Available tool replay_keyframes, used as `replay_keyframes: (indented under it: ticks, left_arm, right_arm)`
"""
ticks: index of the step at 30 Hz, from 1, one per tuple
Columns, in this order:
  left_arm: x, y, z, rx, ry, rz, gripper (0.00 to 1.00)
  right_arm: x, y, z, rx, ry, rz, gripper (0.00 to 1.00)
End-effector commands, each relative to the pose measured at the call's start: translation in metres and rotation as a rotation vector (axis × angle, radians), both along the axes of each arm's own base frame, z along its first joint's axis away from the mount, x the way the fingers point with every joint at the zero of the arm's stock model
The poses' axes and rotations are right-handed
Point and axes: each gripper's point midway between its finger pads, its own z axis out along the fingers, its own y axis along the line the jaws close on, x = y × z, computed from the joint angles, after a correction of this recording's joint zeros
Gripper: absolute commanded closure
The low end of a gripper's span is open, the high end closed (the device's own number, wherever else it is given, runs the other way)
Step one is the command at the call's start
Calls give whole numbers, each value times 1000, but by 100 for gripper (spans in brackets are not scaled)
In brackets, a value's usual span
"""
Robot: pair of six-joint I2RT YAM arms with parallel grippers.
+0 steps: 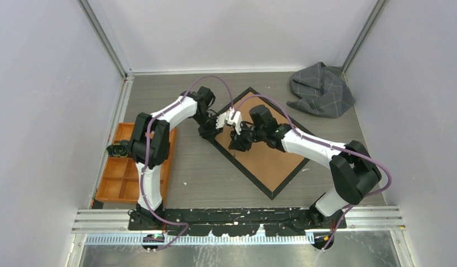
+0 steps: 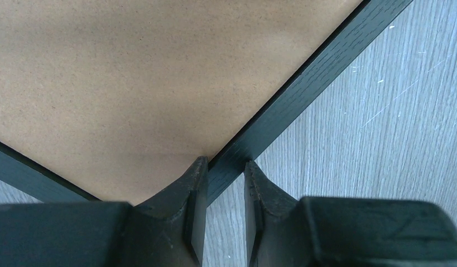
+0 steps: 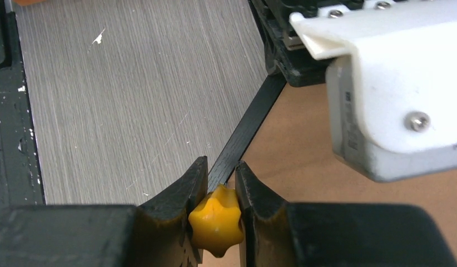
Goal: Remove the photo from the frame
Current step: Release the photo frame item from the photo frame.
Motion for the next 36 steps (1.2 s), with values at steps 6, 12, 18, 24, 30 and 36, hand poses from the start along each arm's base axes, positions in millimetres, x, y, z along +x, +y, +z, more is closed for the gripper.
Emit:
replay_keyframes:
  ticks: [6, 12, 18, 24, 30, 36]
  left_arm:
    - [1, 14, -31, 44, -5, 63, 70]
    - [10, 15, 22, -38, -115, 91, 59]
    - [25, 28, 67, -104, -221, 113, 53]
    - [30, 45, 54, -51, -241, 5, 51]
    - [33, 43, 33, -60, -311, -154, 51]
    - [41, 39, 20, -57, -273, -181, 51]
  right_arm:
    - [-19, -35, 36, 127, 382, -73, 99]
    - [26, -56, 61, 244, 417, -209, 99]
    - [83, -45, 72, 315, 481, -320, 99]
    - [141, -17, 71, 411, 548, -409, 99]
    - [162, 13, 42, 388, 639, -426, 99]
    - [174, 22, 18, 321, 667, -436, 99]
